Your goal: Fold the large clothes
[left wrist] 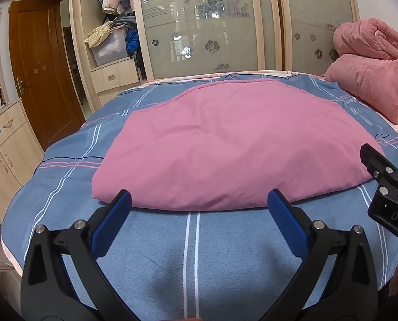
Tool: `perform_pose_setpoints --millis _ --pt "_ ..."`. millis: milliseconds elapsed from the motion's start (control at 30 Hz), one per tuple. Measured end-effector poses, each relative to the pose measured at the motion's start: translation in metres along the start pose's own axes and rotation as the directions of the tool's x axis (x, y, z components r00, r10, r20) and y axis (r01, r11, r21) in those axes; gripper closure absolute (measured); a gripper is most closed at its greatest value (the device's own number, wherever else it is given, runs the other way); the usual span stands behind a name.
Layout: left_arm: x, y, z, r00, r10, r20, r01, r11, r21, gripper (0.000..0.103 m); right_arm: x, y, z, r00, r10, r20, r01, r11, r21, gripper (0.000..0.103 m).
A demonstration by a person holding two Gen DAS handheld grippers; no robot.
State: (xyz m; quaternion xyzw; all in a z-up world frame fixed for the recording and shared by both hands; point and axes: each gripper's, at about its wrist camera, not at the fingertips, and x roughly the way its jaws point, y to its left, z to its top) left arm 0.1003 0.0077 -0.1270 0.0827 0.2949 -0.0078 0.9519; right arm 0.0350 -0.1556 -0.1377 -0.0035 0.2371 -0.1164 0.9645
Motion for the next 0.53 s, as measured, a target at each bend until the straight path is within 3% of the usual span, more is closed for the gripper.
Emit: perform_pose_setpoints --millis 533 --pt "0.0018 0.0009 -0.0035 1.000 -0.015 -0.013 0.015 1.000 0.003 0.002 0.0036 -0.0035 -0.0035 1.000 0.000 -0.007 0.000 1.000 0.003 0.001"
